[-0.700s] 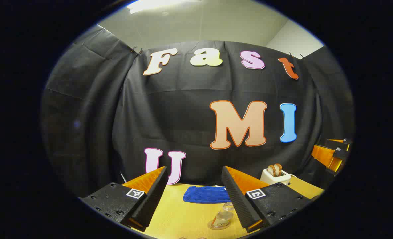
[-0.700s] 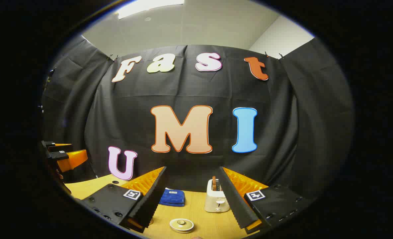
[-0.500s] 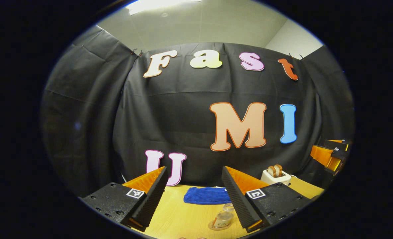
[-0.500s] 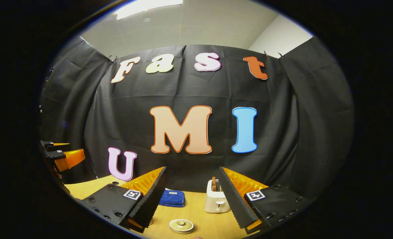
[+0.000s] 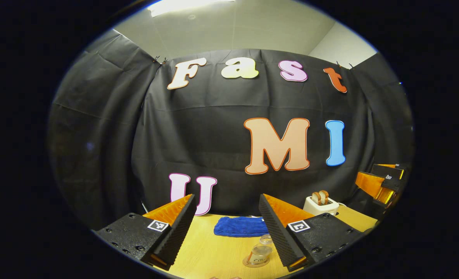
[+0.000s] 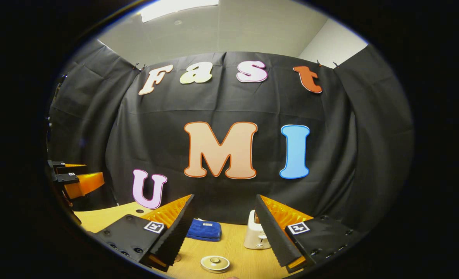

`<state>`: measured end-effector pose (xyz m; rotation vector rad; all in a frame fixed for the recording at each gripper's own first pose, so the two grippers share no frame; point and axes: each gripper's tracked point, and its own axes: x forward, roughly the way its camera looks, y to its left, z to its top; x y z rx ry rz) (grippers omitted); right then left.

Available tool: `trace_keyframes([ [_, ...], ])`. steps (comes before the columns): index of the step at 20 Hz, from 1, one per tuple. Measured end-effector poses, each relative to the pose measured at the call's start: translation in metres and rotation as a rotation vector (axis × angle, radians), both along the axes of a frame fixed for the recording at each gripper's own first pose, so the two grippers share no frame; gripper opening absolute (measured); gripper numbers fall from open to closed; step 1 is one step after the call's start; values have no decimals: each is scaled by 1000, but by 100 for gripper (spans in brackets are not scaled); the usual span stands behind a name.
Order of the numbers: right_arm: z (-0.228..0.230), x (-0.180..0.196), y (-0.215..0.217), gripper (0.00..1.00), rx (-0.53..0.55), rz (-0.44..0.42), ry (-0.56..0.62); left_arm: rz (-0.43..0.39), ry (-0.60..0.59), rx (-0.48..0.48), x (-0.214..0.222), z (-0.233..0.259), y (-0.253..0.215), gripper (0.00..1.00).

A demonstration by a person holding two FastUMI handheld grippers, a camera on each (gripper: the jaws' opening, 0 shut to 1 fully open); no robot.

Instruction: Open the teacup lid with one hand, grasp the water bottle and pour water into the teacup with the other hand; after pouring, place the water bottle on the coaster and then close the teacup lid.

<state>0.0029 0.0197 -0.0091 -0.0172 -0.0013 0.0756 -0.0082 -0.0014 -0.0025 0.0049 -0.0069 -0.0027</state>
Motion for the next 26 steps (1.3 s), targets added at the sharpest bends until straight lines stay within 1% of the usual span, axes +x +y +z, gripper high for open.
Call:
trace_keyframes([
  [5, 0, -2, 2, 100, 3, 13, -10, -8, 2, 7, -3, -3, -2, 95],
  [10, -18, -1, 3, 96, -5, 34, 29, -6, -10, 15, -10, 1, 0, 95],
  [11, -25, 0, 3, 94, -5, 36, 42, -6, -14, 16, -11, 4, 0, 95],
  [12, -32, 1, 3, 93, -9, 37, 59, -7, -19, 17, -12, 5, 0, 93],
  [13, -40, 3, 3, 100, -15, 39, 78, -6, -21, 19, -13, 6, 1, 93],
  [14, -48, 3, 3, 100, -23, 38, 96, -4, -21, 20, -15, 6, 2, 95],
  [16, -61, 4, 5, 99, -31, 52, 122, 1, -23, 22, -17, 8, 3, 95],
  [17, -70, 5, 7, 99, -38, 60, 138, 5, -24, 25, -18, 9, 5, 92],
  [18, -79, 6, 8, 98, -45, 67, 154, 9, -25, 28, -20, 9, 6, 94],
  [23, -120, 11, 12, 98, -77, 92, 218, 28, -30, 37, -30, 14, 13, 94],
  [26, -156, 13, 16, 99, -102, 123, 285, 43, -30, 60, -35, 16, 18, 95],
])
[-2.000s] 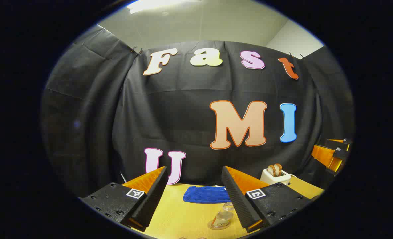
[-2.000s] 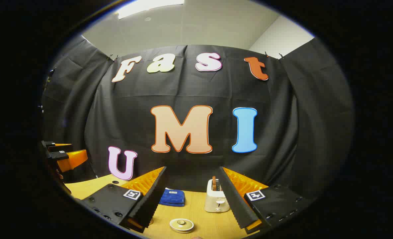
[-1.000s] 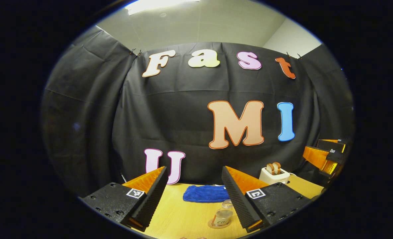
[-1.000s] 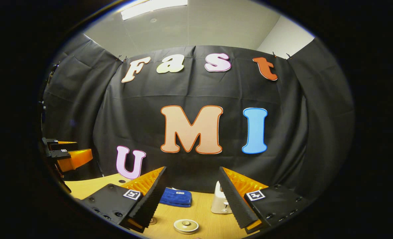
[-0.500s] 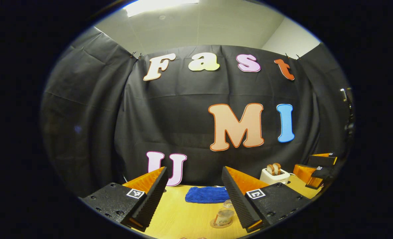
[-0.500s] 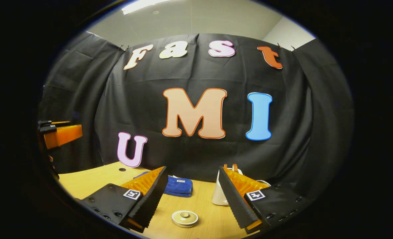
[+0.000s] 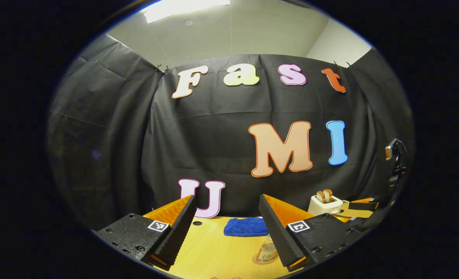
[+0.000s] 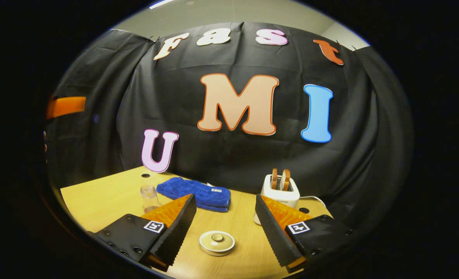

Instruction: Open the teacup lid with one hand, grasp the water bottle and pour water into the teacup with the other hand; after pouring, place the water bottle on the coaster and then close the teacup lid.

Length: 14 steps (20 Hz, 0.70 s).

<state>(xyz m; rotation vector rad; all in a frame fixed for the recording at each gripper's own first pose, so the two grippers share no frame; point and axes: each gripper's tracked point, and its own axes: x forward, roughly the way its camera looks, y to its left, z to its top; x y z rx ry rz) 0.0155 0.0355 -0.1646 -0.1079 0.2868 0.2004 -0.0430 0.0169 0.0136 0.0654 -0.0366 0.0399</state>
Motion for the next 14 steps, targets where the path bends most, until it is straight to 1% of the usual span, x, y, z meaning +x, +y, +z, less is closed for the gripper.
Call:
trace_keyframes([
  [3, -30, 0, 3, 99, -28, 29, 58, 9, -2, 7, -4, 3, 4, 94],
  [4, -42, 1, 4, 99, -29, 37, 85, 12, 5, 8, -5, 2, 5, 92],
  [5, -52, 1, 8, 99, -26, 50, 114, 16, 11, 10, -5, 1, 7, 92],
  [6, -62, 1, 8, 99, -24, 54, 140, 19, 17, 11, -5, -1, 8, 95],
  [7, -70, 3, 9, 99, -24, 55, 156, 22, 22, 12, -6, -2, 9, 92],
  [8, -78, 4, 7, 99, -25, 52, 172, 24, 26, 12, -6, -3, 9, 95],
  [9, -84, 4, 5, 100, -27, 50, 187, 27, 29, 15, -8, -3, 10, 93],
  [10, -93, 6, 3, 99, -33, 47, 201, 32, 31, 21, -7, -3, 12, 95],
  [11, -101, 7, 2, 99, -40, 46, 217, 37, 31, 28, -8, -2, 14, 95],
  [12, -109, 7, 2, 99, -45, 47, 231, 42, 31, 35, -9, -1, 15, 93],
  [13, -117, 7, 2, 99, -52, 46, 246, 46, 30, 42, -10, 1, 17, 95],
  [14, -125, 6, 2, 99, -57, 45, 257, 47, 31, 46, -11, 1, 17, 95],
])
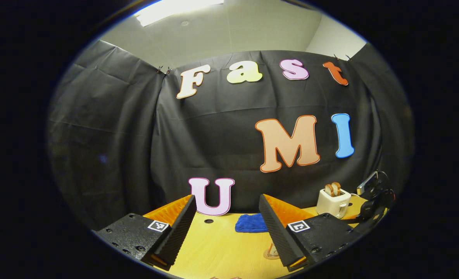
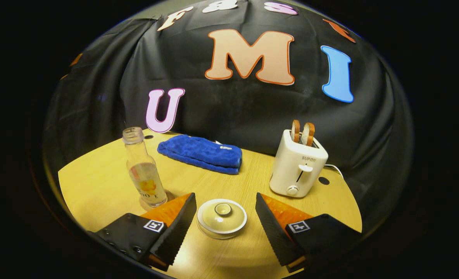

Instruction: Open the teacup lid with one hand, grasp the water bottle and pour water into the teacup with the other hand; after pouring, place the water bottle on the coaster and then close the teacup lid.

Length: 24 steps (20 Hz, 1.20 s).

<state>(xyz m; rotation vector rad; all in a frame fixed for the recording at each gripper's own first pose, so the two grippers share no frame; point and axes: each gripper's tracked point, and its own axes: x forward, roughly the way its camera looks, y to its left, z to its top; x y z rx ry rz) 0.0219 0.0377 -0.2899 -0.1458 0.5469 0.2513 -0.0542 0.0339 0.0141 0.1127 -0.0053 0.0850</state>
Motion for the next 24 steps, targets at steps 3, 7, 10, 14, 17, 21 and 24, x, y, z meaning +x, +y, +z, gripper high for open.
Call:
trace_keyframes([
  [3, -16, 2, 2, 97, -8, 8, 25, 9, 5, 11, -2, 1, 3, 94],
  [7, -26, 5, 4, 90, -22, 9, 40, 16, 13, 21, -3, -1, 3, 95],
  [10, -33, 7, 5, 80, -21, 6, 51, 13, 17, 24, -3, -3, 0, 95],
  [14, -40, 7, 8, 80, -42, 27, 58, 14, 22, 25, -3, -5, -1, 99],
  [17, -40, 12, 7, 57, -68, 24, 37, 16, 22, 27, -1, -4, 0, 99],
  [21, -45, 12, 10, 58, -69, 22, 47, 17, 19, 32, -2, -4, 1, 99],
  [24, -46, 14, 13, 58, -77, 24, 50, 19, 27, 27, -3, -7, 3, 99],
])
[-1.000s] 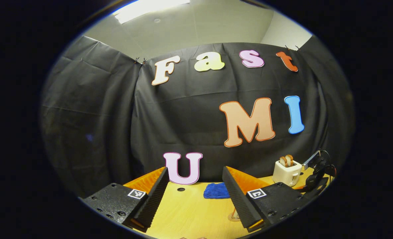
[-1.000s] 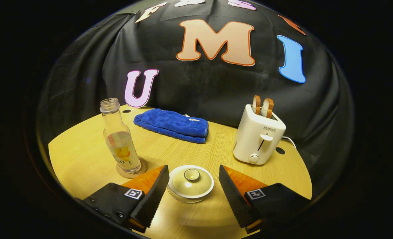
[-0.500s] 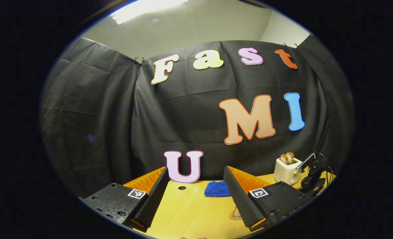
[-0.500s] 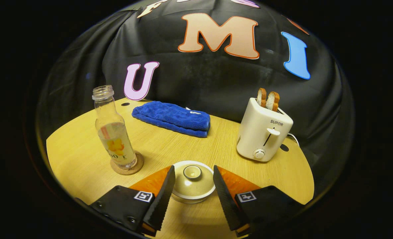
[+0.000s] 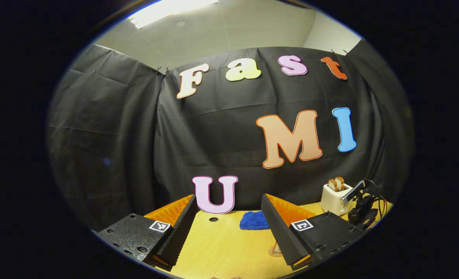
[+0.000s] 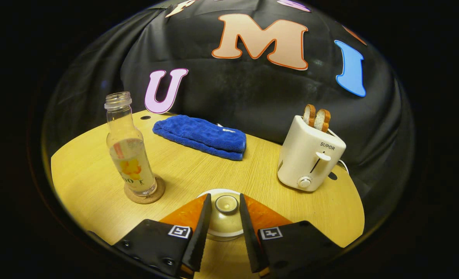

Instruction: Open the teacup lid with one hand, grasp the water bottle and pour water into the teacup with the other hand; after pouring, place the water bottle on the coaster and then close the teacup lid.

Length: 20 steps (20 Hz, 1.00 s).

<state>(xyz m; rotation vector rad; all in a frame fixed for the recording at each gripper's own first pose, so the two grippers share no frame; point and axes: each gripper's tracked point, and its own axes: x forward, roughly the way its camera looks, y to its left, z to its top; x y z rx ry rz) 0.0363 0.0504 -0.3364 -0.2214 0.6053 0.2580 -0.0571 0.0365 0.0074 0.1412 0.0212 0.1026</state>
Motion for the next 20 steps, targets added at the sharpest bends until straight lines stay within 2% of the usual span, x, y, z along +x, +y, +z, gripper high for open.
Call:
trace_keyframes([
  [1, 1, 2, 0, 58, -8, -2, -11, 0, 3, -2, 0, -1, 0, 99],
  [2, 4, 2, -1, 52, -23, -2, -20, -1, 4, -3, 1, -2, -1, 96],
  [3, 1, 1, 1, 47, -23, 0, -15, -1, 4, -5, 1, -2, -1, 99],
  [6, 1, 2, 2, 29, -21, 3, -10, -5, 5, -10, 2, -4, -1, 99],
  [9, 6, 2, 2, 27, -4, -8, -8, -15, 11, -16, 5, -8, -3, 99],
  [10, 8, 0, 4, 26, 2, -8, -5, -20, 13, -19, 6, -10, -4, 96],
  [14, 37, 2, 6, 25, 38, -13, -41, -58, 25, -50, 11, -24, -12, 99],
  [15, 44, 2, 6, 25, 48, -20, -47, -69, 29, -59, 13, -28, -13, 97],
  [16, 54, 2, 3, 24, 61, -34, -55, -83, 36, -68, 16, -34, -16, 99],
  [20, 82, -4, -13, 24, 83, -90, -73, -153, 11, -87, 25, -54, -31, 97],
])
